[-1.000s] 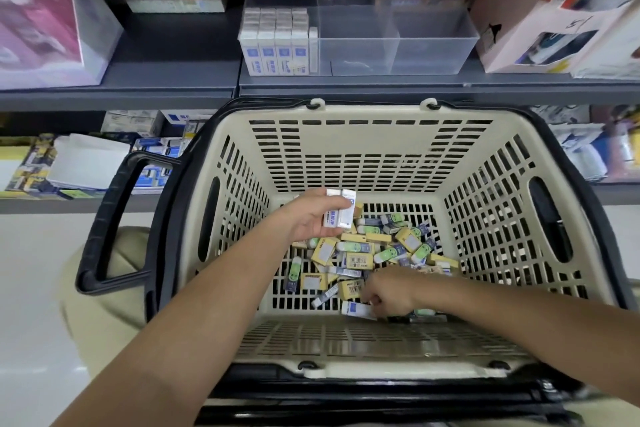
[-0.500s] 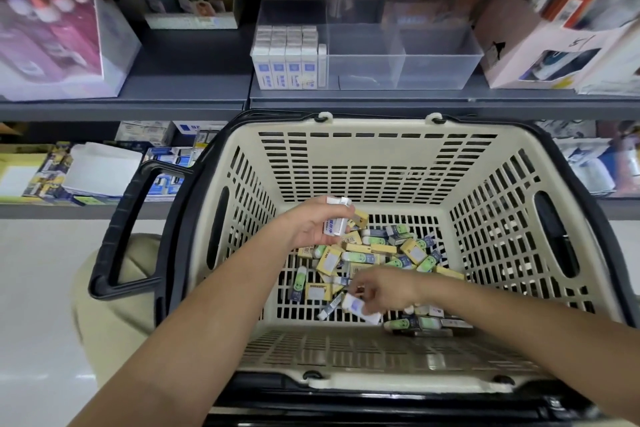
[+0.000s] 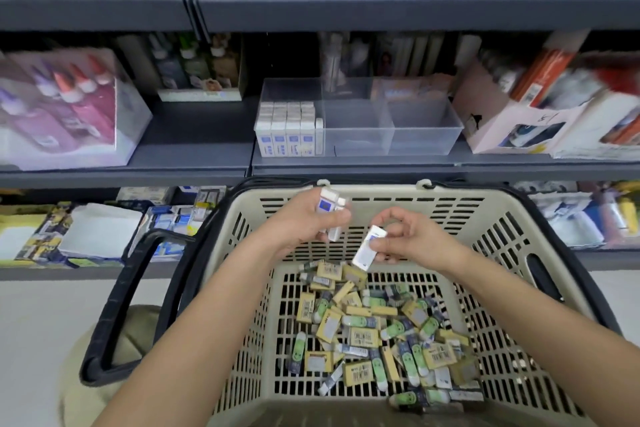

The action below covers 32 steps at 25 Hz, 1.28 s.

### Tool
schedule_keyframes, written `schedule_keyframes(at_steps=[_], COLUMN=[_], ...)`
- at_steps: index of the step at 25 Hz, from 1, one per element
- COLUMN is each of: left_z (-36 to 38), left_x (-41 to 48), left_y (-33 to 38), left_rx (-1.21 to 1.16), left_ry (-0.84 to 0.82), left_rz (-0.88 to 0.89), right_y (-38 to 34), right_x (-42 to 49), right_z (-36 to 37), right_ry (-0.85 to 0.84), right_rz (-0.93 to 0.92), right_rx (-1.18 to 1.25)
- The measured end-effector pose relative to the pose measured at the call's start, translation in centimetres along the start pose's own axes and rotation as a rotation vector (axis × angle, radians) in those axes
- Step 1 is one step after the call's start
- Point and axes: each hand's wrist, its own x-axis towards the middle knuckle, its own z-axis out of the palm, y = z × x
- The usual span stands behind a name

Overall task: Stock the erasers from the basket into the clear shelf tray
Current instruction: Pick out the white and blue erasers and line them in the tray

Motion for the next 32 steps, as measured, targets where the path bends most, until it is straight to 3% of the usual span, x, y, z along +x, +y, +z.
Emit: schedule_keyframes(at_steps=[7,10,15,22,29,32], left_z=[-3.1,-4.2,-4.8,-5.4,-5.7,-5.9], left_x=[1.9,2.3,3.1,3.5,3.6,3.6], left_y=[3.0,2.5,1.3,1.7,1.6,1.7], left_rx=[0.017,-0.028,-0.015,-0.048,-0.068,-0.105], left_ry=[0.659,0.783,0.791,0.752,0.725,0.714], left_rz=[0.167,0.189,0.210,0.233,0.242,0.194], right_y=[-6.9,-10.0,-13.3,-15.2,-14.9,-14.8], right_x=[4.4,8.5,13.9,16.5,17.4,16.8], right_z=[-0.3,-1.0,-2.0,-1.5,-0.7,-0.9], right_ry=[0.226,0.391,0.573,0.394,0.213,0.240], right_rz=[-0.224,-0.258,-0.271,-0.145,-0.040,-0.055], right_rx=[-0.180,-0.151,-0.574,-0.952,-1.034,-0.994])
